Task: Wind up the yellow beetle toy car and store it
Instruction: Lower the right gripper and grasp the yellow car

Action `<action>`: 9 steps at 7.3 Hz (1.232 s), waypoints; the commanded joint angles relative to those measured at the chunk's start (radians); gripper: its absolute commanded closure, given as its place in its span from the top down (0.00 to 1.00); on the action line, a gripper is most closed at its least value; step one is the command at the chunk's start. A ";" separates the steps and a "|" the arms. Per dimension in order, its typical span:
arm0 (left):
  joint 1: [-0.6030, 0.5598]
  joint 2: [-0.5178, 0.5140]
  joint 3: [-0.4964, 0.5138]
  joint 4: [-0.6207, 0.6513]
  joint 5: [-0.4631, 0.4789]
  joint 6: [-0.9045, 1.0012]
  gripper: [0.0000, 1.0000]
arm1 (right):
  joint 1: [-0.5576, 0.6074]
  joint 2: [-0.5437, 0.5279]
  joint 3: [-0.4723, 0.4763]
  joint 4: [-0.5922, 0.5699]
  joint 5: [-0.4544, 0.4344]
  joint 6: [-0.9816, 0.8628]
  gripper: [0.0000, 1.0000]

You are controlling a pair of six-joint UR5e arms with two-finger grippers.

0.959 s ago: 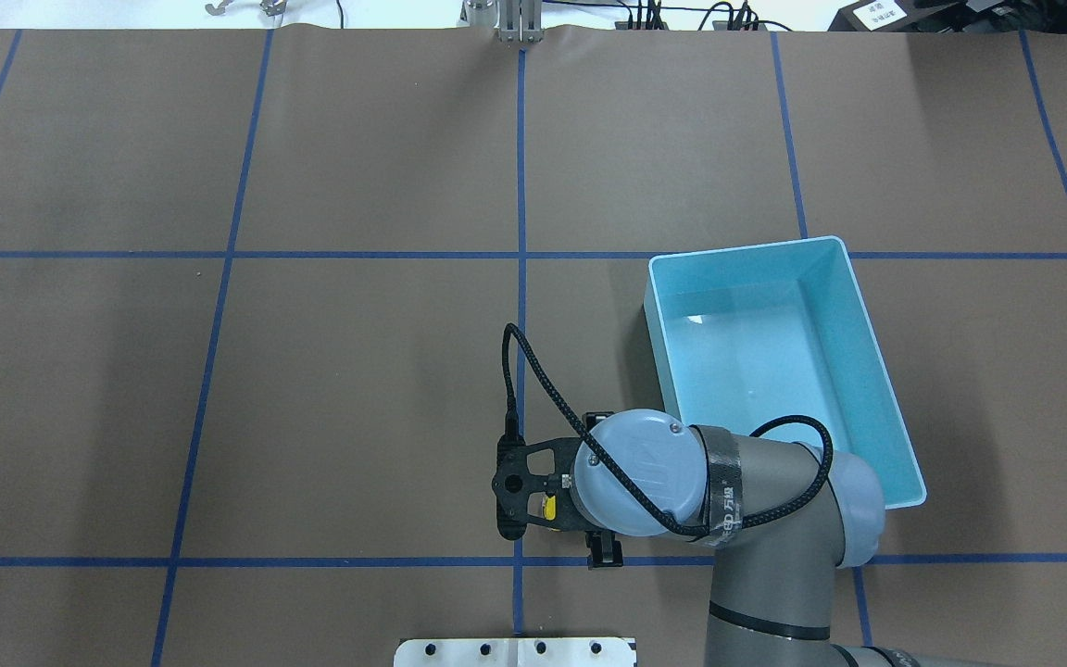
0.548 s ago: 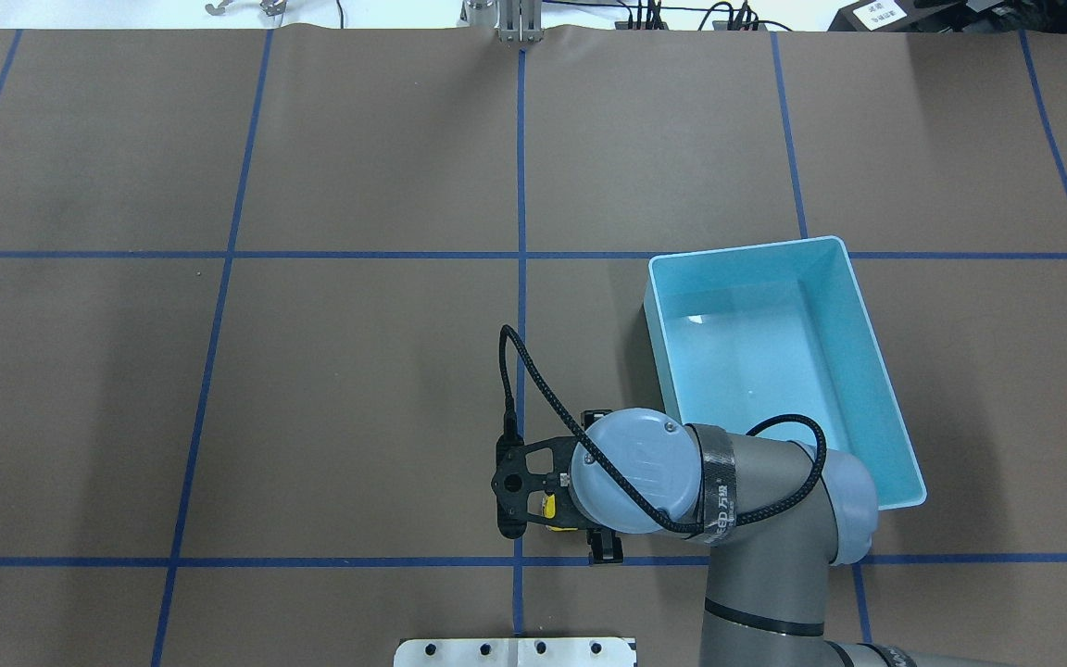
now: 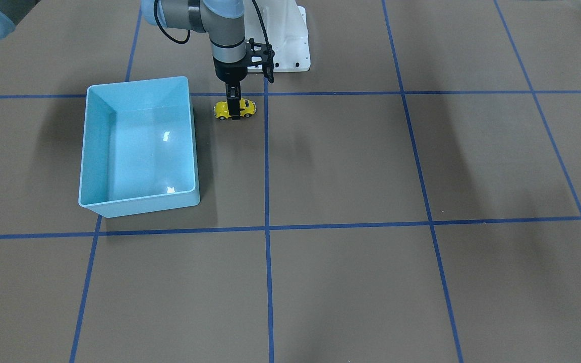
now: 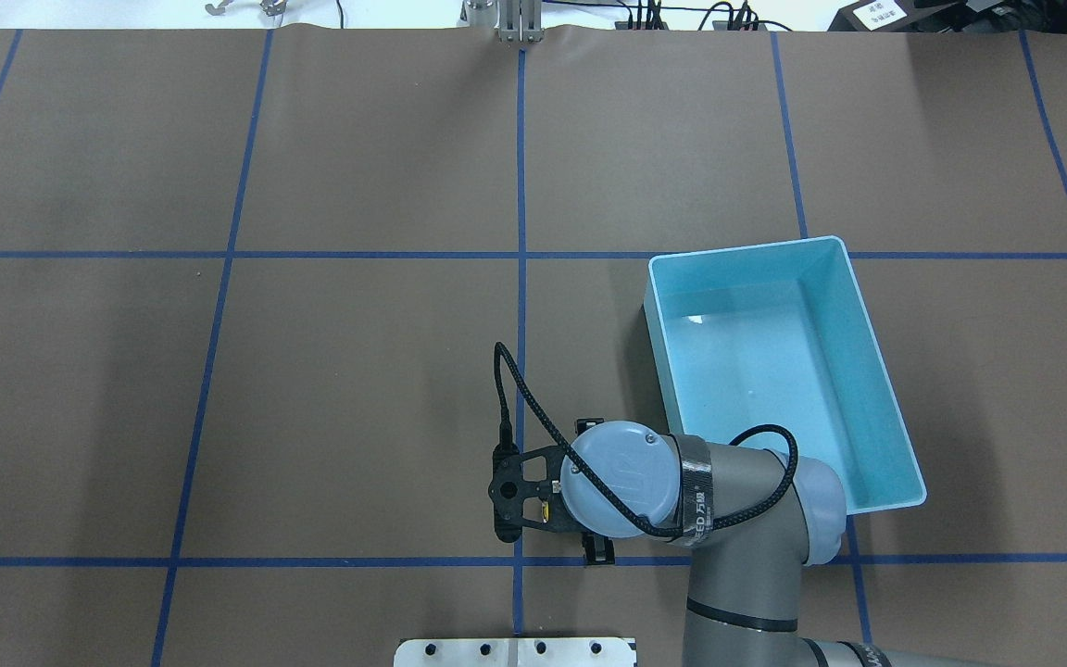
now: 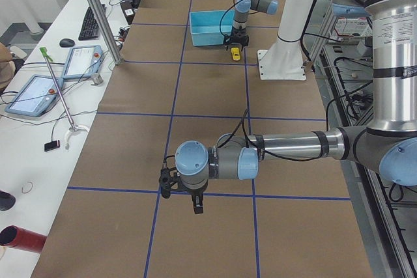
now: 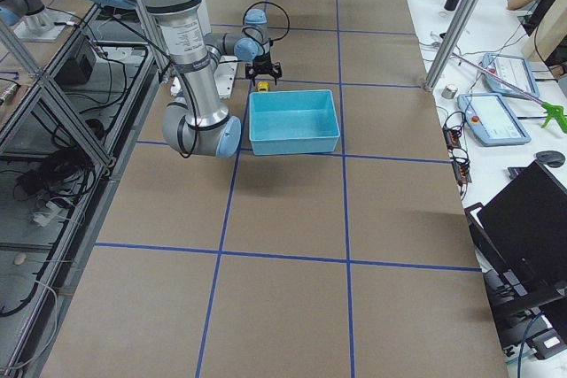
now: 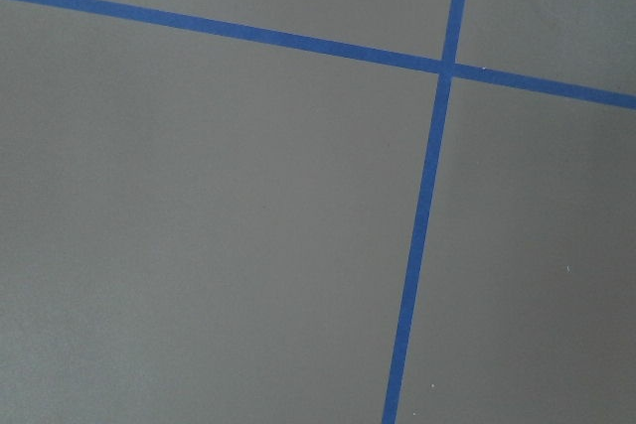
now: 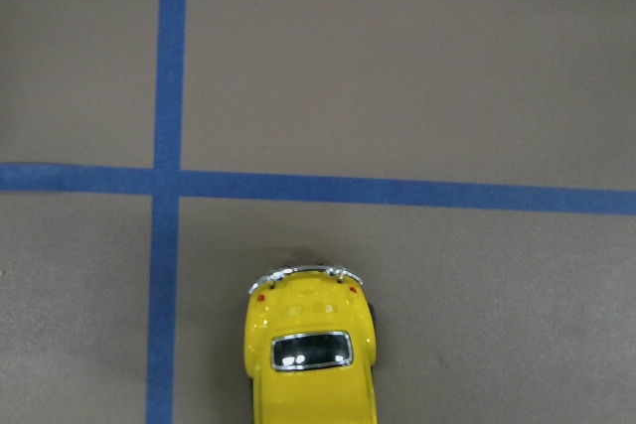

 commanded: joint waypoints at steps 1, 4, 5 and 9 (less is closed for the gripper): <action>0.000 -0.002 -0.001 0.000 -0.002 -0.001 1.00 | -0.009 -0.001 -0.014 0.005 -0.010 0.000 1.00; 0.000 -0.004 0.000 0.000 -0.002 -0.003 1.00 | -0.012 -0.003 -0.033 0.036 -0.012 0.000 0.85; 0.000 -0.005 -0.001 0.000 -0.002 -0.003 1.00 | -0.012 -0.003 -0.033 0.045 -0.012 -0.001 0.23; 0.000 -0.008 -0.001 -0.002 -0.004 -0.010 1.00 | 0.012 -0.007 0.039 0.013 0.007 -0.002 0.00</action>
